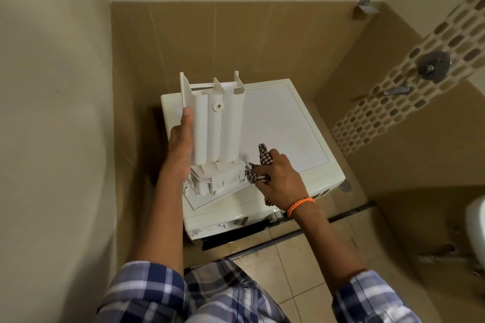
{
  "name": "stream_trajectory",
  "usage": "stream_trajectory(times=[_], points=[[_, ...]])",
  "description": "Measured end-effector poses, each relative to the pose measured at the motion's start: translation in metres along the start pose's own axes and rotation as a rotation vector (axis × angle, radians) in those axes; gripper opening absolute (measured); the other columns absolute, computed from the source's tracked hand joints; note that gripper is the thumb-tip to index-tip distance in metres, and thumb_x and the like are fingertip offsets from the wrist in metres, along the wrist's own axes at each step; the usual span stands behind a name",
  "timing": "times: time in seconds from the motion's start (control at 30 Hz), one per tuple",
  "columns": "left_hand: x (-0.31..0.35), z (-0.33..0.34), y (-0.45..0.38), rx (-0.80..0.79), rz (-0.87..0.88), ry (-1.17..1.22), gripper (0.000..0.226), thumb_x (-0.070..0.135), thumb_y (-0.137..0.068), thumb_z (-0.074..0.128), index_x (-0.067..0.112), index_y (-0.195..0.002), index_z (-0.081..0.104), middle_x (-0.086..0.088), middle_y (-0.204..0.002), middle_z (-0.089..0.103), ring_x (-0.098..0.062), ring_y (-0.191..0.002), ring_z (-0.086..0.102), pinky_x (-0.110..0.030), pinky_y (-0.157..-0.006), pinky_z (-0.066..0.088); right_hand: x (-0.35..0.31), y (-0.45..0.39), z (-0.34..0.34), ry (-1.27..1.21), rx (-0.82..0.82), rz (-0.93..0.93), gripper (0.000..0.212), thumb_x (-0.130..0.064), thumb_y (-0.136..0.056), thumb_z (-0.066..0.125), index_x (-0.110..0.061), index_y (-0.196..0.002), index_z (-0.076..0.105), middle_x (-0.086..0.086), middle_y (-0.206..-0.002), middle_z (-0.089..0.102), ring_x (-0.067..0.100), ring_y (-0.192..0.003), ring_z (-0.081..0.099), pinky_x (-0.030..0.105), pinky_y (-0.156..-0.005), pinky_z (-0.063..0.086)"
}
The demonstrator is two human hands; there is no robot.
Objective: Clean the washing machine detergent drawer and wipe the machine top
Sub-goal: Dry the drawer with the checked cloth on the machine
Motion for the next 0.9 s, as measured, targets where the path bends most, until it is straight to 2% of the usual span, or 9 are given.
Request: stream_trajectory(times=[0.07,0.2,0.33,0.43,0.53,0.63,0.73,0.8,0.9], points=[[0.001,0.001,-0.002,-0.04,0.005,0.015,0.083,0.105,-0.06,0.051,0.041,-0.109,0.074,0.006,-0.118,0.078,-0.018,-0.115,0.073,-0.047,-0.104,0.059,0.003,-0.005,-0.005,-0.083,0.011,0.132,0.022,-0.037,-0.094,0.076,-0.026,-0.112,0.082,0.001,-0.111,0.051,0.025,-0.108,0.054,0.046,-0.079,0.059],[0.0,0.01,-0.002,-0.153,0.031,0.067,0.067,0.095,-0.079,0.044,0.049,-0.11,0.082,0.002,-0.123,0.081,-0.021,-0.118,0.075,-0.055,-0.11,0.056,-0.002,-0.024,-0.023,-0.207,0.382,0.302,0.02,-0.029,-0.097,0.074,-0.019,-0.114,0.081,0.013,-0.122,0.058,0.032,-0.109,0.057,0.046,-0.09,0.06],[-0.003,0.02,-0.001,-0.219,0.049,0.2,0.069,0.079,-0.099,0.045,0.031,-0.14,0.071,-0.006,-0.139,0.074,-0.026,-0.132,0.069,-0.057,-0.118,0.049,-0.027,-0.043,-0.044,-0.685,0.152,0.185,0.028,-0.051,-0.1,0.069,-0.043,-0.073,0.07,-0.015,-0.087,0.069,0.018,-0.094,0.062,0.034,-0.083,0.049],[-0.006,0.015,-0.003,-0.195,0.024,0.271,0.067,0.072,-0.105,0.04,0.026,-0.144,0.069,-0.008,-0.139,0.073,-0.027,-0.131,0.069,-0.055,-0.117,0.05,-0.026,-0.044,-0.055,-0.829,-0.081,0.162,0.03,-0.057,-0.094,0.073,-0.029,-0.102,0.076,-0.002,-0.106,0.077,0.018,-0.107,0.072,0.039,-0.097,0.057],[-0.011,0.014,-0.006,-0.201,-0.018,0.237,0.07,0.079,-0.101,0.042,0.028,-0.137,0.074,-0.009,-0.134,0.076,-0.031,-0.126,0.072,-0.059,-0.114,0.052,-0.02,-0.041,-0.058,-0.947,-0.22,0.16,0.039,-0.038,-0.088,0.086,-0.019,-0.12,0.074,0.004,-0.118,0.077,0.021,-0.113,0.073,0.042,-0.104,0.057],[-0.009,0.022,-0.011,-0.127,-0.042,0.071,0.079,0.09,-0.089,0.047,0.025,-0.123,0.078,-0.01,-0.12,0.08,-0.033,-0.115,0.076,-0.058,-0.104,0.059,-0.019,-0.036,-0.055,-1.145,-0.194,0.097,0.032,-0.019,-0.087,0.086,-0.009,-0.116,0.076,0.014,-0.117,0.077,0.034,-0.113,0.073,0.049,-0.105,0.056],[-0.001,0.037,-0.005,0.008,0.008,-0.108,0.066,0.079,-0.103,0.033,0.024,-0.106,0.07,-0.002,-0.105,0.075,-0.024,-0.106,0.071,-0.041,-0.095,0.056,-0.024,-0.032,-0.057,-1.215,-0.096,0.075,0.031,-0.009,-0.086,0.084,-0.007,-0.117,0.077,0.014,-0.117,0.078,0.034,-0.114,0.073,0.049,-0.105,0.056],[0.002,0.048,0.002,-0.132,0.086,-0.104,0.062,0.083,-0.099,0.025,0.04,-0.117,0.065,0.009,-0.12,0.073,-0.014,-0.118,0.069,-0.035,-0.098,0.055,-0.029,-0.031,-0.059,-1.179,-0.011,0.054,0.028,-0.006,-0.086,0.085,-0.009,-0.113,0.078,0.011,-0.113,0.079,0.029,-0.111,0.074,0.045,-0.102,0.056],[0.001,0.058,0.008,-0.325,0.267,-0.114,0.097,0.099,-0.076,0.041,0.044,-0.156,0.039,0.018,-0.151,0.059,0.0,-0.134,0.06,-0.025,-0.099,0.058,-0.035,-0.033,-0.057,-1.163,0.106,0.063,0.031,-0.004,-0.085,0.086,-0.003,-0.115,0.077,0.016,-0.114,0.079,0.035,-0.111,0.075,0.049,-0.098,0.06]])
Point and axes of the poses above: each hand's wrist, its own y-axis away from the middle knuckle, its own z-axis out of the palm, x = y × z, the point moved 1 cm from there along -y, towards the middle knuckle
